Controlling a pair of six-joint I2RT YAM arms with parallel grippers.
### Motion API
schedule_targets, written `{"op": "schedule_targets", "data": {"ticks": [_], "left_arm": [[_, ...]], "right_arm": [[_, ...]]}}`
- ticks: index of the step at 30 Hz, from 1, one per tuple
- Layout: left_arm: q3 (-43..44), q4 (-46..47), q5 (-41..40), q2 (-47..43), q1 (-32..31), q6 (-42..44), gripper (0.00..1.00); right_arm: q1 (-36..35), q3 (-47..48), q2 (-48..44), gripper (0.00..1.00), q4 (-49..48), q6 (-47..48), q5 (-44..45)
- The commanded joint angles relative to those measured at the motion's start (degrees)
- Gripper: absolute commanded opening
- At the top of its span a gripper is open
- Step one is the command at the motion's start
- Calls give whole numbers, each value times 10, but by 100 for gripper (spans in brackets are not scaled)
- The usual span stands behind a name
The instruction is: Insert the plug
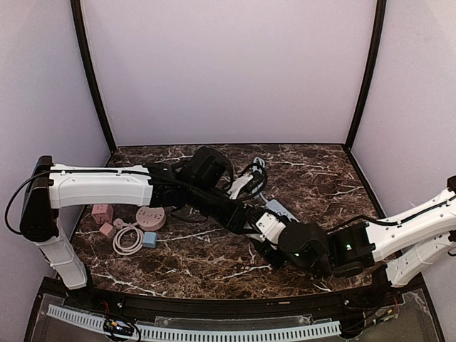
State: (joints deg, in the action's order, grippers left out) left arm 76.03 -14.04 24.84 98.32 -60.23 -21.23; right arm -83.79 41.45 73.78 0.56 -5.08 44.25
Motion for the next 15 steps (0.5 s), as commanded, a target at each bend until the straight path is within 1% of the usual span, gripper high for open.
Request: {"op": "schedule_targets", "data": {"ticks": [1, 2, 4, 5, 7, 9, 12, 15], "left_arm": [[10, -26, -7, -16, -4, 24, 10], [9, -28, -12, -22, -3, 24, 7], [3, -26, -39, -34, -3, 23, 5], [-3, -26, -57, -39, -3, 23, 3], [-11, -32, -91, -55, 0, 25, 1], [-25, -38, -125, -77, 7, 26, 1], [-56, -38, -174, -127, 26, 23, 1], [-96, -46, -226, -178, 50, 20, 1]], "right_arm": [[-7, 21, 5, 27, -15, -25, 33], [-7, 19, 5, 44, -15, -32, 38], [-5, 15, 4, 87, -11, -50, 55], [0, 17, 4, 97, -1, -59, 57], [26, 31, 7, 99, 46, -98, 51], [62, 42, 7, 99, 86, -136, 24], [110, 27, -8, 99, 91, -155, -44], [183, 9, -11, 99, 95, -177, -117]]}}
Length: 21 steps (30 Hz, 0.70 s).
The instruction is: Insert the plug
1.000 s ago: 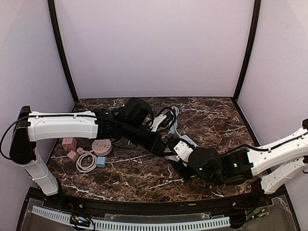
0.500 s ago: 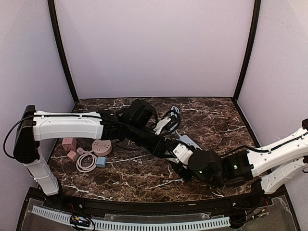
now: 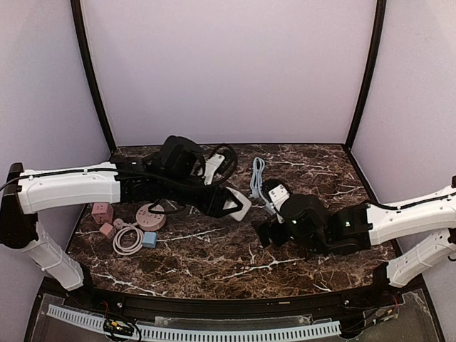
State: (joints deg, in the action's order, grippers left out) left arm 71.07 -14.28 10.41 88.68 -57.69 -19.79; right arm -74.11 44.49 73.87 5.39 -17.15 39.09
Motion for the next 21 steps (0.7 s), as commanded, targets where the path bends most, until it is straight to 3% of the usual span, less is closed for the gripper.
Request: {"op": "schedule_targets", "data": {"ticks": [1, 8, 17, 19, 21], "left_arm": [[-64, -44, -93, -91, 29, 6, 1], [-110, -49, -143, -146, 48, 14, 1], [-118, -51, -149, -147, 48, 30, 1], [-117, -52, -142, -146, 48, 34, 1], [-115, -54, -134, -146, 48, 40, 1]], "right_arm": [[114, -25, -8, 99, 51, -62, -88], [229, -22, 75, 99, 71, -80, -166], [260, -4, 196, 98, 71, -86, -207], [261, -2, 199, 93, 71, -84, -211], [260, -5, 192, 82, 69, -83, -214]]}}
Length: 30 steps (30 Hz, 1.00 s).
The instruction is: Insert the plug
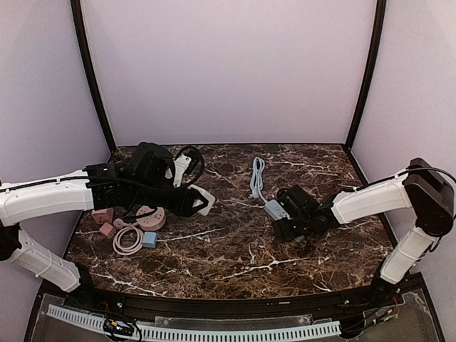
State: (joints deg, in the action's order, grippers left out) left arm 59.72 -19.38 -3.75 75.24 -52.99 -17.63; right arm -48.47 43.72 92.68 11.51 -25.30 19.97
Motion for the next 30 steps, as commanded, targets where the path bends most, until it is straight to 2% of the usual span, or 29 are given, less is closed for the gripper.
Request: {"op": "schedule_targets", "data": {"ticks": [1, 6, 8, 11, 21, 23, 26, 30], "left_arm": [[0, -4, 12, -12, 1, 20, 1], [8, -11, 17, -10, 1, 27, 1], [9, -11, 19, -9, 1, 32, 1], [7, -2, 21, -6, 1, 44, 1], [28, -20, 36, 41, 1, 52, 1], [32, -23, 54, 53, 1, 49, 1], [34, -23, 62, 65, 1, 44, 1], [43, -19, 57, 85, -6, 35, 1]], "right_arm": [[4, 0, 0, 74, 5, 1, -28], [3, -8, -20, 36, -10, 12, -58], [1, -11, -24, 28, -21, 20, -79], [-21, -8, -25, 25, -39, 40, -104], [-126, 59, 41, 25, -45, 59, -90], [-139, 74, 59, 28, -45, 57, -87], [-149, 96, 78, 39, -38, 50, -91], [-151, 98, 63, 69, -33, 37, -92]]}}
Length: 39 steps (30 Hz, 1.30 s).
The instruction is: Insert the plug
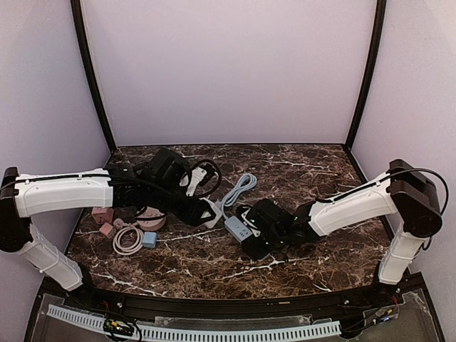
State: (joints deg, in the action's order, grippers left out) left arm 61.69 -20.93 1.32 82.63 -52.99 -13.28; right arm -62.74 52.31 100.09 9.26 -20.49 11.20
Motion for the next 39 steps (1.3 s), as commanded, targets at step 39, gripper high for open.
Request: {"op": "schedule_targets", "data": {"ticks": [39], "left_arm": [[293, -154, 22, 243, -58, 1, 1]], "right_arm": [[7, -75, -389, 99, 158, -100, 248]]}}
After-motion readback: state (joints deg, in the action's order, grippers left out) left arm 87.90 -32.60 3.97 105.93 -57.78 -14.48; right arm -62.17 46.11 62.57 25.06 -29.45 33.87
